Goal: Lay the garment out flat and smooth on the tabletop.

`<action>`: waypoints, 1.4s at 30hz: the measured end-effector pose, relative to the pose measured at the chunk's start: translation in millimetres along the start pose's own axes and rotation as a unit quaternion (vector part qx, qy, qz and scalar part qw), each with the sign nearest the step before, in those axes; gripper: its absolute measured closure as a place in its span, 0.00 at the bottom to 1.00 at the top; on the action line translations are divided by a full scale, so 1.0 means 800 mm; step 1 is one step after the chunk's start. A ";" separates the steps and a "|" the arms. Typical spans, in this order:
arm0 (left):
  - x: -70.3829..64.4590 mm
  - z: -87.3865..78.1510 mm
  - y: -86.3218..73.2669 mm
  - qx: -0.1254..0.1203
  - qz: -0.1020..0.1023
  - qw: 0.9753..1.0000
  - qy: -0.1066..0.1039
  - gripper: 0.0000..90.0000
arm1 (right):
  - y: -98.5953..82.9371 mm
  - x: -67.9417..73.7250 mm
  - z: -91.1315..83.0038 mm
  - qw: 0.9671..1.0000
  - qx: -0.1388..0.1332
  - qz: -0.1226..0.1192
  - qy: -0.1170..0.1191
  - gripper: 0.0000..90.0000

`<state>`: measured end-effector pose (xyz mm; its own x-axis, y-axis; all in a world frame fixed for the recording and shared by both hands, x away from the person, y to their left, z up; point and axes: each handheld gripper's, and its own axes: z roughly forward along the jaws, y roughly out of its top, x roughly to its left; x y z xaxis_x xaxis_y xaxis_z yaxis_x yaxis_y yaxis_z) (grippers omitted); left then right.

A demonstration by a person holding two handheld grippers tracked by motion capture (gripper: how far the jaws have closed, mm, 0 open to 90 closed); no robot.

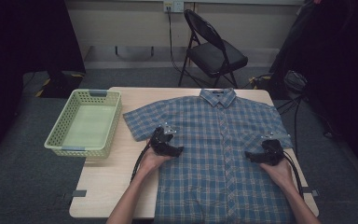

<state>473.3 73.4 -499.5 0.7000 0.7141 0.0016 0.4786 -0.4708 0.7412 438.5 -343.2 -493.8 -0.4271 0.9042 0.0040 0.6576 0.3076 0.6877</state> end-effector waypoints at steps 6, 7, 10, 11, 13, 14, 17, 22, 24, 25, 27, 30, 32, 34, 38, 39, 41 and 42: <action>-0.003 -0.003 -0.003 -0.001 0.002 1.000 -0.002 0.16 | -0.008 0.001 -0.008 1.000 -0.001 0.003 -0.001 0.09; -0.005 -0.005 -0.005 -0.001 0.003 1.000 -0.001 0.16 | -0.010 0.001 -0.010 1.000 -0.001 0.004 -0.003 0.09; -0.010 -0.010 -0.008 -0.004 0.009 1.000 0.004 0.16 | -0.016 0.004 -0.015 1.000 -0.003 0.001 -0.006 0.10; -0.011 -0.011 -0.009 -0.005 0.010 1.000 0.002 0.16 | -0.017 0.004 -0.016 1.000 -0.003 0.002 -0.005 0.10; -0.012 -0.012 -0.010 -0.004 0.012 1.000 -0.001 0.16 | -0.018 0.001 -0.018 1.000 -0.004 0.007 -0.006 0.11; -0.012 -0.012 -0.011 -0.004 0.011 1.000 -0.002 0.16 | -0.018 0.000 -0.018 1.000 -0.002 0.009 -0.005 0.10; -0.013 -0.013 -0.010 -0.005 0.016 1.000 0.001 0.17 | -0.019 0.001 -0.019 1.000 -0.002 0.007 -0.005 0.11; -0.019 -0.021 -0.009 -0.006 0.021 1.000 0.010 0.17 | -0.015 0.002 -0.024 1.000 -0.023 0.001 0.014 0.12; -0.021 -0.029 -0.007 -0.015 0.016 1.000 0.017 0.13 | -0.011 0.004 -0.030 0.999 -0.040 0.003 0.024 0.12; -0.021 -0.034 -0.005 -0.019 0.014 1.000 0.013 0.11 | -0.008 0.005 -0.034 0.998 -0.049 0.006 0.031 0.12; -0.021 -0.047 -0.002 -0.028 0.008 1.000 0.003 0.11 | -0.004 0.009 -0.044 0.997 -0.065 0.005 0.040 0.12; -0.017 -0.066 -0.003 -0.035 0.007 0.999 -0.021 0.11 | -0.004 0.016 -0.062 0.994 -0.103 -0.010 0.045 0.13; -0.017 -0.078 -0.007 -0.037 0.006 0.999 -0.013 0.11 | -0.007 0.019 -0.075 0.991 -0.125 -0.018 0.041 0.13; -0.018 -0.089 -0.012 -0.044 0.009 0.999 -0.008 0.11 | -0.010 0.018 -0.085 0.989 -0.141 -0.011 0.046 0.13; -0.027 -0.108 -0.025 -0.048 0.016 0.999 -0.003 0.14 | -0.018 0.013 -0.102 0.988 -0.152 0.002 0.041 0.13; -0.029 -0.111 -0.028 -0.044 0.016 0.999 -0.011 0.14 | -0.020 0.011 -0.105 0.989 -0.148 0.003 0.028 0.13; -0.033 -0.116 -0.035 -0.031 0.015 0.999 -0.009 0.12 | -0.027 0.009 -0.111 0.989 -0.147 0.005 0.026 0.14; -0.036 -0.118 -0.040 -0.034 0.018 0.999 -0.008 0.12 | -0.031 0.009 -0.115 0.989 -0.142 0.007 0.028 0.15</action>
<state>387.7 117.1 -459.7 0.7246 0.6888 0.0194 0.4160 -0.4598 0.7846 362.0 -371.8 -444.5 -0.4578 0.8877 0.0492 0.4660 0.1925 0.8636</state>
